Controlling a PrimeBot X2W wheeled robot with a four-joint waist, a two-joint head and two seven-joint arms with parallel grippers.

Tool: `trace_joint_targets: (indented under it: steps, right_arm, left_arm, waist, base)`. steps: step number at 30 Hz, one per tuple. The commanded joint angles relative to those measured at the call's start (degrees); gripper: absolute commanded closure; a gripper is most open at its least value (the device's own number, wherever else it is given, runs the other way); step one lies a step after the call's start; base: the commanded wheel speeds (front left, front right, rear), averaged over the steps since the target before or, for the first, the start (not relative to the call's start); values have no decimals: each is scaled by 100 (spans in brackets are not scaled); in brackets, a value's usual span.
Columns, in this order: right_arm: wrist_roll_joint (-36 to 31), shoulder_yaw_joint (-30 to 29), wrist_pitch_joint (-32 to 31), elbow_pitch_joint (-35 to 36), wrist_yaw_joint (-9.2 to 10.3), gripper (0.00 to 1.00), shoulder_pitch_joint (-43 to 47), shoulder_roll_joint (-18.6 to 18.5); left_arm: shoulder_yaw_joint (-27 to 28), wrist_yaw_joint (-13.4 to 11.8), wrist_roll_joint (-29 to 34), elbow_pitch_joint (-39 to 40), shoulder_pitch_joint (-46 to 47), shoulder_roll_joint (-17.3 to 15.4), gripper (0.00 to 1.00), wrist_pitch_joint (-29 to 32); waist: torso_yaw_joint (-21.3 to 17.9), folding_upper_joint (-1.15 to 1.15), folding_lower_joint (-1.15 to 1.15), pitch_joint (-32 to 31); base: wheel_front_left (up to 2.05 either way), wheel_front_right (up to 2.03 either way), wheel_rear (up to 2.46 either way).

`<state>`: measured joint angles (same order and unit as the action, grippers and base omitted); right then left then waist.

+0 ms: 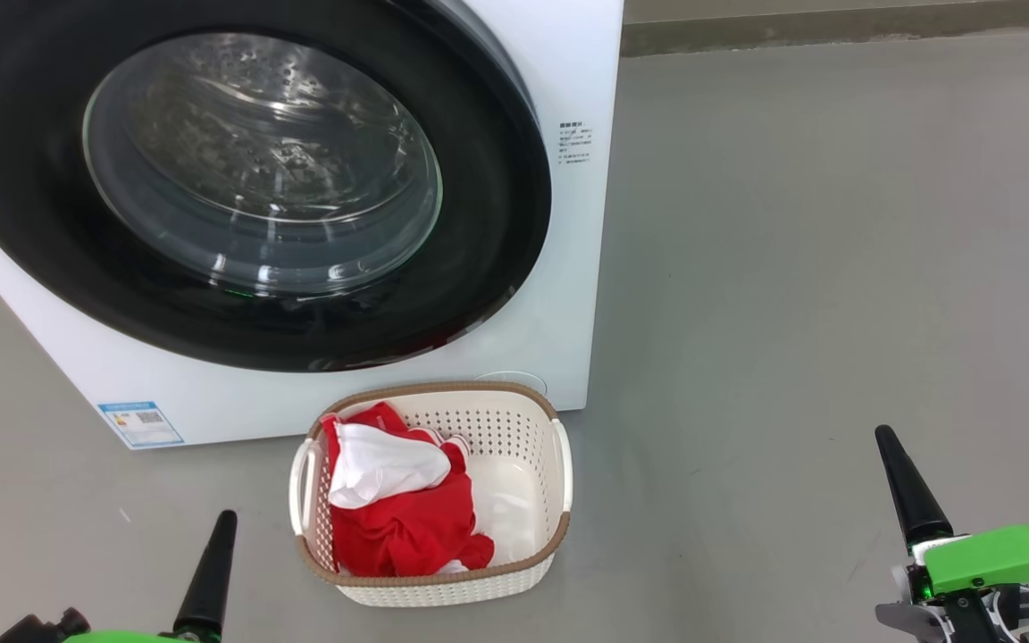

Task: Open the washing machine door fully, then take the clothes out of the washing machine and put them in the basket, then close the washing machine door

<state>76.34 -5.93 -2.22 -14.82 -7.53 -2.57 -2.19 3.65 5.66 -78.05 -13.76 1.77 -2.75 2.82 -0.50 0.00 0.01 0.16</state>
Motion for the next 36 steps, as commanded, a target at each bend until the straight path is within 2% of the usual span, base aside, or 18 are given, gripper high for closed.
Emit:
trace_joint_targets:
  steps: [1, 20, 36]
  right_arm:
    - [284, 64, -61, 132, 1, 100, -262, -96]
    - [1618, -11, -387, 82, 4, 100, -356, -106]
    - [1613, -22, -396, 81, 4, 100, -357, -98]
  left_arm:
    - [194, 91, -229, 95, 302, -41, 100, 55]
    - [289, 182, -1406, -30, 443, -13, 100, 368]
    - [288, 182, -1410, -30, 443, -13, 100, 368]
  waist:
    - [5, 0, -1, 0]
    - [50, 0, -1, 2]
    - [50, 0, -1, 2]
  base:
    - [0, 0, 0]
    - [0, 0, 0]
    - [0, 0, 0]
